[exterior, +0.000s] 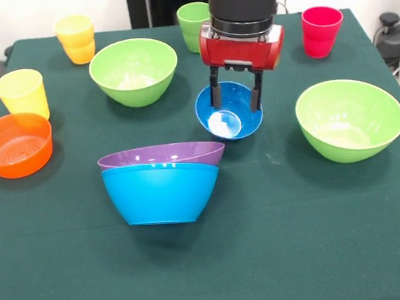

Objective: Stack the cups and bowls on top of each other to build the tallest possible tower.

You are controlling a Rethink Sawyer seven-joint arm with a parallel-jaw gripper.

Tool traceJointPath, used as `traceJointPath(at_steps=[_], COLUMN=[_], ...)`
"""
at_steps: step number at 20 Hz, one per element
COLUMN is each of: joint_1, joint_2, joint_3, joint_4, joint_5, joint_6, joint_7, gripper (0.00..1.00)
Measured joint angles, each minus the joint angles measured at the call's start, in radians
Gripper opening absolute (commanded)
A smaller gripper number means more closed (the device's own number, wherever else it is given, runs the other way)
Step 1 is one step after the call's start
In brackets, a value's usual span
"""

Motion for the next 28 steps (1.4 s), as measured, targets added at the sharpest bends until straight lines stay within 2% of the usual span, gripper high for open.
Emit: traceJointPath(at_steps=[12, 24, 28], joint_1=[0.0, -0.029, -0.04], joint_2=[0.005, 0.147, 0.18], joint_3=[0.003, 0.002, 0.002], joint_4=[-0.025, -0.234, -0.27], joint_5=[0.014, 0.012, 0.012], joint_6=[0.008, 0.008, 0.008], joint_7=[0.0, 0.0, 0.0], gripper=[1.0, 1.0, 1.0])
